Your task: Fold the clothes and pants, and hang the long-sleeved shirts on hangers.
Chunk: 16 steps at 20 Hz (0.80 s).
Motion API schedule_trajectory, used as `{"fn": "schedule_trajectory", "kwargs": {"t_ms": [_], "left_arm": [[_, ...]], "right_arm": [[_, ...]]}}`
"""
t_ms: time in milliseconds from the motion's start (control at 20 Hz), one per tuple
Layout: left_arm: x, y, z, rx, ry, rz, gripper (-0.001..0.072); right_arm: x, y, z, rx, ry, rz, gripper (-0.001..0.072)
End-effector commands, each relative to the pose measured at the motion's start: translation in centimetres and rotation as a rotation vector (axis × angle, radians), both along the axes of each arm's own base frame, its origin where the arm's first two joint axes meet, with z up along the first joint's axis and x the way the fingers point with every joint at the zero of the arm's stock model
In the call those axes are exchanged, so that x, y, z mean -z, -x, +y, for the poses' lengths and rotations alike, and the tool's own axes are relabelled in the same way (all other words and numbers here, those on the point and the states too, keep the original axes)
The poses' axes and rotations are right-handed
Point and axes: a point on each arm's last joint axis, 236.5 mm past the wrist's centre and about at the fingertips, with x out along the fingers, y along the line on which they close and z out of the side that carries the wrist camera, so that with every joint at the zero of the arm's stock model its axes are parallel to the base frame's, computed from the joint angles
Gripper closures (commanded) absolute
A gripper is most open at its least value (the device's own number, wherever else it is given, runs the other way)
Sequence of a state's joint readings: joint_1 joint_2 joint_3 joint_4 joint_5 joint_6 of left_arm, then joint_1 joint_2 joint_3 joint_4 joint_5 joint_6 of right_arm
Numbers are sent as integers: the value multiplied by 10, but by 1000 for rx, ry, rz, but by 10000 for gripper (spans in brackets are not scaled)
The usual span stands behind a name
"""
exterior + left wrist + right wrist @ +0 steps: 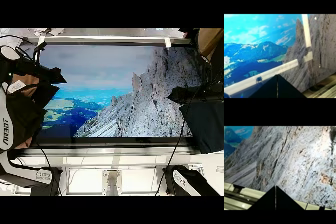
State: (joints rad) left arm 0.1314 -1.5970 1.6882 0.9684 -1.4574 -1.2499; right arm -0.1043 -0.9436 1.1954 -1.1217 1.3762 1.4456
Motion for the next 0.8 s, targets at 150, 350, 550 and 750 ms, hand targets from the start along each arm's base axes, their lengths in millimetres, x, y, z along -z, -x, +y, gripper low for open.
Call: {"fn": "schedule_trajectory", "kwargs": {"t_ms": [150,350,550,750], "left_arm": [[36,2,31,-8,-137,70,685],[59,6,102,-39,-454,96,477],[48,21,210,-181,-894,167,369],[30,32,253,-279,-1066,198,79]], "right_arm": [[-3,-9,-4,20,10,-38,701],[-6,-13,-5,28,11,-56,702],[-8,-19,-6,40,11,-81,702],[-9,-23,-9,49,17,-94,702]]}}
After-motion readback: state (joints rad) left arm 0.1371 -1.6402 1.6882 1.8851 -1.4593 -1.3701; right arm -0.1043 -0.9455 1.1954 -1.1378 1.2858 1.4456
